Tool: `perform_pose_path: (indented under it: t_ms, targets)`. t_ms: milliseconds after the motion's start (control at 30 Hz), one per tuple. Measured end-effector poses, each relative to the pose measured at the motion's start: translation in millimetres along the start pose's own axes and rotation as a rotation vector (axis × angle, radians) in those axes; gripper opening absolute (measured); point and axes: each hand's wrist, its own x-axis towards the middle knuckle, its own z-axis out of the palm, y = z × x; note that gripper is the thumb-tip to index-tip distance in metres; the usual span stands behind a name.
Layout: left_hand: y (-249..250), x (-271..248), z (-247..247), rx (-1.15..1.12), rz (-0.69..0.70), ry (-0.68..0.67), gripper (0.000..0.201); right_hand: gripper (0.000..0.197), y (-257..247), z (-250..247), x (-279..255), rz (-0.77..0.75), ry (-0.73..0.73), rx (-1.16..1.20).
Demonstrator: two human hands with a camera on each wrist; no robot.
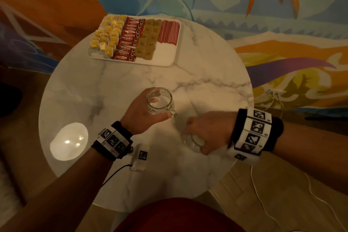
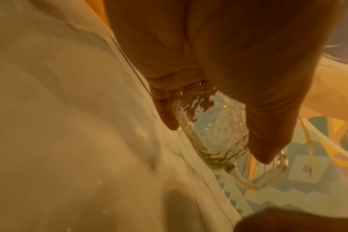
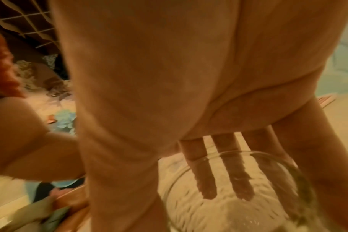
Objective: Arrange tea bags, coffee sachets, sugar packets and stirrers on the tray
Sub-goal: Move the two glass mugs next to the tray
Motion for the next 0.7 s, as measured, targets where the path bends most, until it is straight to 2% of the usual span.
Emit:
perform_pose_path:
  t_ms: [233,433,567,700]
  targets:
    - [-10,4,-23,-0.002,-0.028,0.092,0.074,0.077,51,-53,41,0.181,0.166,0.033]
    - [-17,17,-34,-0.039,-0.033,0.078,0.072,0.070,89,-84,84,0.275,0.252,0.073]
    - [-17,32,-37,-0.048,-0.022,0.065,0.072,0.081,111,-104,102,0.336,0.332,0.167]
    - [-19,52,-38,-0.107,-0.028,0.067,0.067,0.081,121,-114,108,0.366,0.409,0.292]
